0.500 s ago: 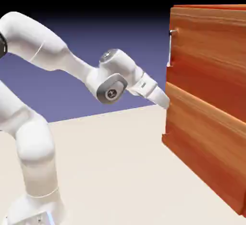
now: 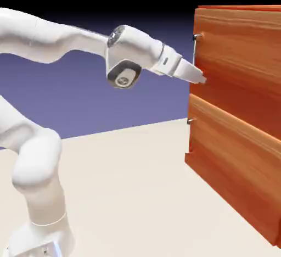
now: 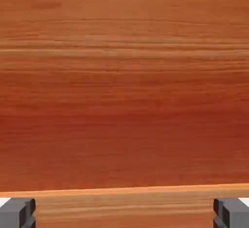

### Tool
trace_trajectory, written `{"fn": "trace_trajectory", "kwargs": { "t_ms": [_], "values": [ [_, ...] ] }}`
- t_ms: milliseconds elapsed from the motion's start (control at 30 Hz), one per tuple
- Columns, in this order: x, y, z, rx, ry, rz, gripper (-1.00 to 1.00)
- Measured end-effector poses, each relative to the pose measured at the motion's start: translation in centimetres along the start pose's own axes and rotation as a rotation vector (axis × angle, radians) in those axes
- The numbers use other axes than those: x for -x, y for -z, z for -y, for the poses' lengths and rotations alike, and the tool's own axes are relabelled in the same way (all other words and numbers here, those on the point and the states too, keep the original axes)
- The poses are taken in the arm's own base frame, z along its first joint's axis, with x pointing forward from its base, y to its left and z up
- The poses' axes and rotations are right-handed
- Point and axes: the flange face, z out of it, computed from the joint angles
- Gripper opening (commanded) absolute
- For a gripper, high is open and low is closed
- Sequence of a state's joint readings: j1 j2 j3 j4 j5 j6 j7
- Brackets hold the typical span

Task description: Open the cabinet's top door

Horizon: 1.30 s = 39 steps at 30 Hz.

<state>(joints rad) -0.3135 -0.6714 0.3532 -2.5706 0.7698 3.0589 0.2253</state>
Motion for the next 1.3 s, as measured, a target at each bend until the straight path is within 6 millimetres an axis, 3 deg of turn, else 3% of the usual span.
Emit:
{"fn": "trace_trajectory", "kwargs": {
  "t_ms": [300, 600, 933, 1300],
  "values": [
    [-1.4, 2.5, 3.9, -0.098, -0.011, -0.125, 0.00],
    [-0.2, 3.5, 7.6, -0.184, -0.008, -0.221, 0.00],
    [3.6, 2.2, 11.3, -0.260, 0.004, -0.287, 0.00],
    [10.2, -2.4, 14.3, -0.310, 0.012, -0.306, 0.00]
  ]
}}
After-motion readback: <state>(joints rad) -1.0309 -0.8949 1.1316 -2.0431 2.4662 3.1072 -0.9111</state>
